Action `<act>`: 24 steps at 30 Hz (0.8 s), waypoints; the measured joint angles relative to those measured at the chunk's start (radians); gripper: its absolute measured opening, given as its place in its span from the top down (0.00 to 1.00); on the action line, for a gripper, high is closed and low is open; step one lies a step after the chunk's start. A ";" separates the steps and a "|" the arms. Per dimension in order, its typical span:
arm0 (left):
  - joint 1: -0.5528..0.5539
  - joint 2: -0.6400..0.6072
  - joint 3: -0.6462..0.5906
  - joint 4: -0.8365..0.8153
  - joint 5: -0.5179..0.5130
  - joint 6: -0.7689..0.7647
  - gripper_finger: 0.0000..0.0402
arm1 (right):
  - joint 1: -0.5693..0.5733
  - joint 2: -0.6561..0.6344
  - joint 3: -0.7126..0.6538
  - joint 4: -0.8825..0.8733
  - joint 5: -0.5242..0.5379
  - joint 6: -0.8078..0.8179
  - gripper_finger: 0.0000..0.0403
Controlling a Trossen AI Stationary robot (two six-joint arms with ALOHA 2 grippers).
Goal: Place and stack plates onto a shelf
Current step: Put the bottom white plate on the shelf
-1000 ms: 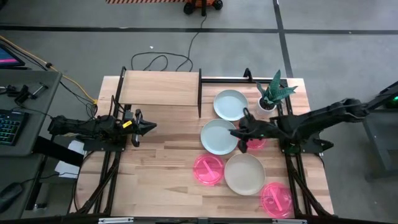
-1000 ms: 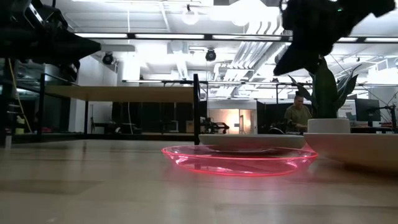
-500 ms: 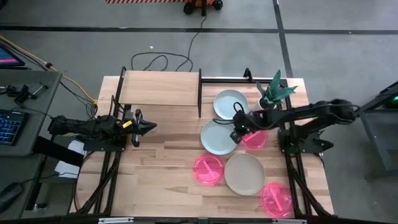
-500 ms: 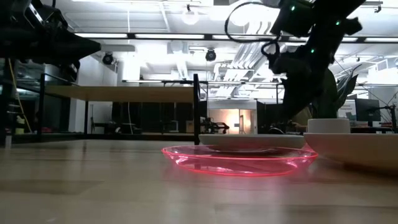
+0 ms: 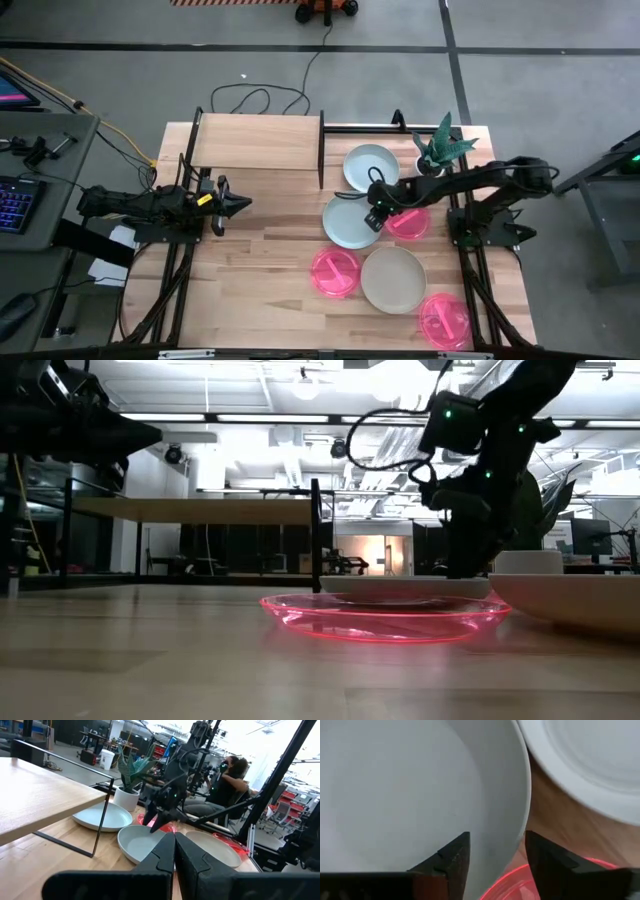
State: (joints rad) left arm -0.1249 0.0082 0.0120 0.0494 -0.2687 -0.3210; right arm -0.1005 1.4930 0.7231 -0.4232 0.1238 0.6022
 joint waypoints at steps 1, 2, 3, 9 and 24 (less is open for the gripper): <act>0.000 0.000 0.000 0.000 0.000 0.000 1.00 | 0.000 0.010 0.000 0.003 0.001 0.000 0.58; 0.000 0.000 0.000 0.000 0.000 0.000 1.00 | 0.000 0.019 0.000 0.010 0.003 0.000 0.59; 0.000 0.000 0.000 0.000 0.000 0.000 1.00 | 0.000 0.026 0.000 0.016 0.003 0.000 0.60; 0.000 0.000 0.000 0.000 0.000 0.000 1.00 | 0.000 0.035 0.000 0.029 0.007 -0.006 0.70; 0.000 0.000 0.000 0.000 0.000 0.000 1.00 | -0.050 0.017 0.008 0.073 -0.184 -0.008 1.00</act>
State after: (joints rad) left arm -0.1249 0.0079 0.0123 0.0491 -0.2687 -0.3210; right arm -0.1502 1.5098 0.7308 -0.3502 -0.0598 0.5945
